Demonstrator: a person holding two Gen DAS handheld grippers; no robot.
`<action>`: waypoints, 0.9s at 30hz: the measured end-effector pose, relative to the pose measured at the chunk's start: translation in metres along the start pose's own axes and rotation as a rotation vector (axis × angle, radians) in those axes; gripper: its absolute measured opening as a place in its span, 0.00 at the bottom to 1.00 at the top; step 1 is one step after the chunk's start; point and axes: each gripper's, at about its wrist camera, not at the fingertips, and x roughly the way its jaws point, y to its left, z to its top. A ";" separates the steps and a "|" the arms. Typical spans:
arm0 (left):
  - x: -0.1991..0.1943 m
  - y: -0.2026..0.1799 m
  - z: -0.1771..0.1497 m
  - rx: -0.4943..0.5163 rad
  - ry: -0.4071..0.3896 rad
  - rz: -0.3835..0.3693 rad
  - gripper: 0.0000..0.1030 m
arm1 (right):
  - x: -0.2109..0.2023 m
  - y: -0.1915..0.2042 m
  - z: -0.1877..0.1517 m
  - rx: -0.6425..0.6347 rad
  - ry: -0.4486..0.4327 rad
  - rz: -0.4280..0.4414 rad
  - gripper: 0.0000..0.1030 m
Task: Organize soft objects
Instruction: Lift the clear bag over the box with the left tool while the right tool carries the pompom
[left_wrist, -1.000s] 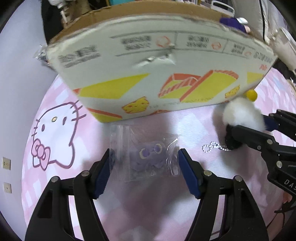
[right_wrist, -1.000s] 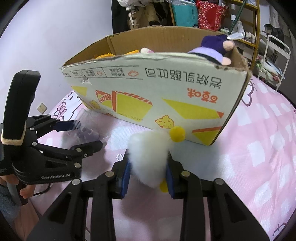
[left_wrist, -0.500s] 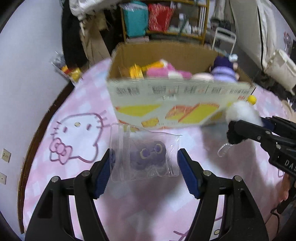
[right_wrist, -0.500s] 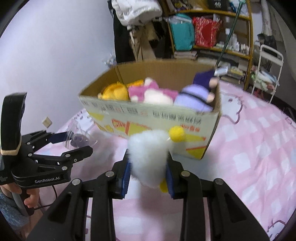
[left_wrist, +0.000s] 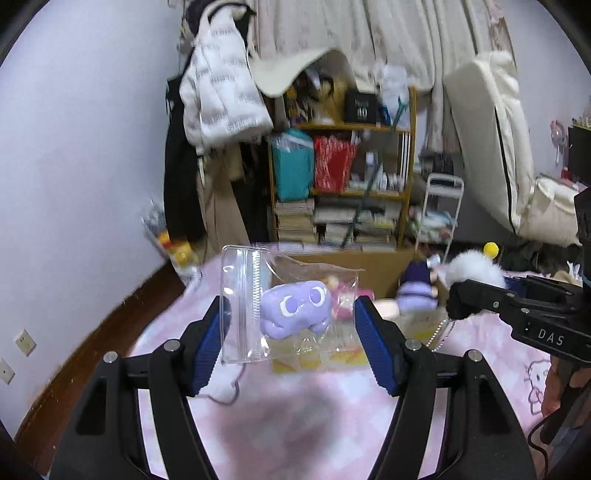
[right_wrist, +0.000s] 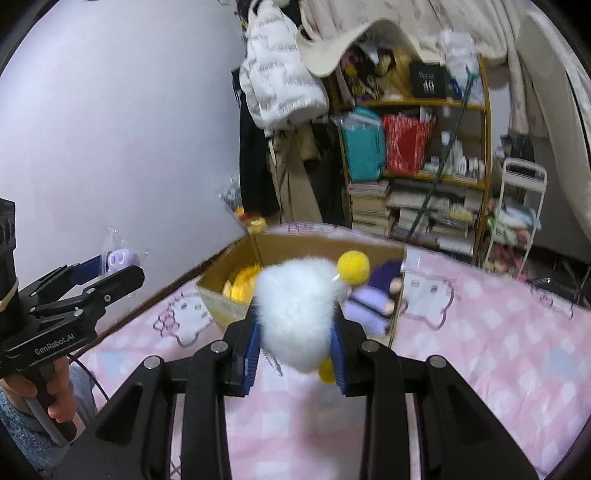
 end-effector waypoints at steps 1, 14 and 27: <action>-0.003 0.001 0.003 -0.004 -0.025 0.003 0.66 | -0.002 0.001 0.006 -0.010 -0.017 0.000 0.33; 0.001 0.003 0.065 -0.003 -0.184 0.004 0.66 | -0.020 0.002 0.067 -0.067 -0.177 -0.018 0.33; 0.048 0.001 0.084 -0.022 -0.167 -0.014 0.66 | 0.003 -0.018 0.076 -0.046 -0.219 -0.025 0.33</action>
